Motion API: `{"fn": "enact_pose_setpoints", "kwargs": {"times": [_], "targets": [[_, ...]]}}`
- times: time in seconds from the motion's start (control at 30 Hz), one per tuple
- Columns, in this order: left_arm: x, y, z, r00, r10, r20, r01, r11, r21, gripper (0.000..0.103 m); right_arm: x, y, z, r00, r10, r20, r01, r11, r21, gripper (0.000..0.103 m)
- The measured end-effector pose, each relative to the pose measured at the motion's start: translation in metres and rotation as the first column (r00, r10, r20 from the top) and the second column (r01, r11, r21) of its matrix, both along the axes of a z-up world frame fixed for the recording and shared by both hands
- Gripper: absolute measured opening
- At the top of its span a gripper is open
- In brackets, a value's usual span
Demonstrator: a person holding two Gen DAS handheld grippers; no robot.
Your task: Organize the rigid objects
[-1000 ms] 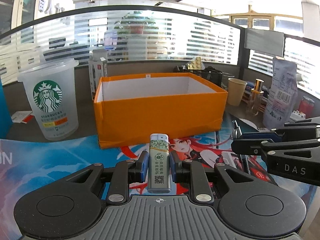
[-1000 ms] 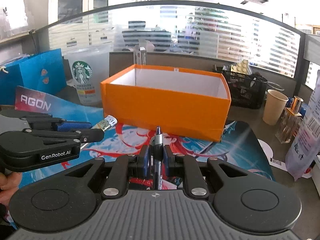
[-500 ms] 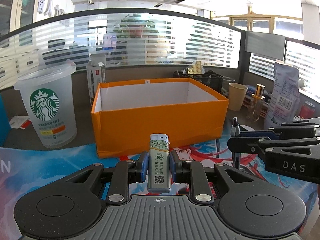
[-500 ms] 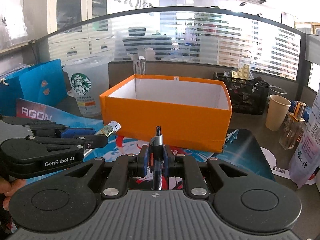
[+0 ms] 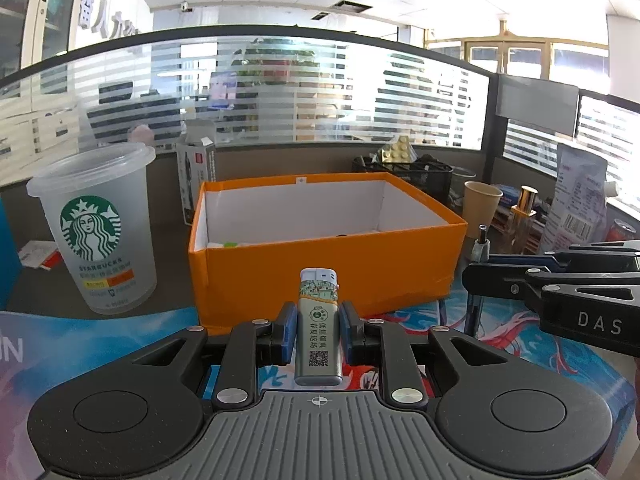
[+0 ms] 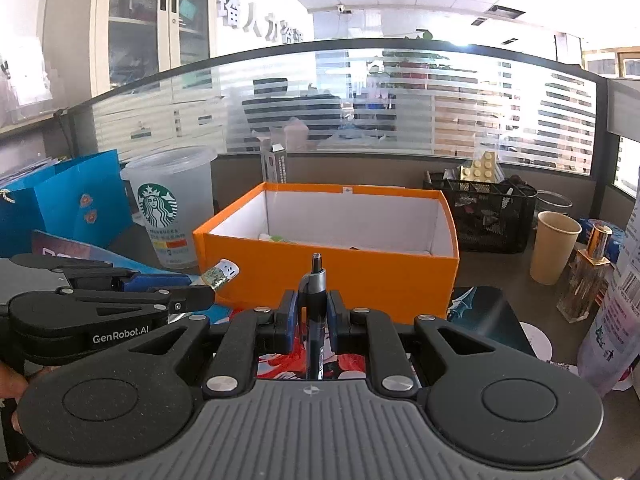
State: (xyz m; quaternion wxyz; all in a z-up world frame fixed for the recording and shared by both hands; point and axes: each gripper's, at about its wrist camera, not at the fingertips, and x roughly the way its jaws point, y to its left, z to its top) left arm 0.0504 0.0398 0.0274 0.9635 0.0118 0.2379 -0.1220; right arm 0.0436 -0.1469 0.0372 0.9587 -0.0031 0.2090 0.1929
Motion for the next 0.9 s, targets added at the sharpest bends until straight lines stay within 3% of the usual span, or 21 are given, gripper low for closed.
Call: {"fn": "enact_pose_setpoints", "kwargs": {"times": [0.5,0.57,0.7,0.9], "targets": [[0.006,0.004,0.013,1.000,0.005,0.028,-0.005,1.000,0.011,0.021,0.007,0.007,0.012,0.999,0.012,0.034,-0.012,1.000,0.004,0.014],[0.010,0.008,0.004,1.000,0.014,0.003,-0.014,1.000,0.023,0.021,0.009,0.006,0.008,1.000,0.015,0.018,-0.015,1.000,0.009,0.014],[0.024,0.014,-0.027,0.991,-0.031,-0.128,0.034,0.999,0.020,0.021,0.014,0.006,-0.002,1.000,0.017,-0.018,-0.017,1.000,0.011,0.014],[0.021,0.033,-0.052,0.985,-0.027,-0.171,0.035,0.999,0.041,0.027,0.016,0.003,-0.005,1.000,0.008,-0.024,-0.008,1.000,0.012,0.014]]}}
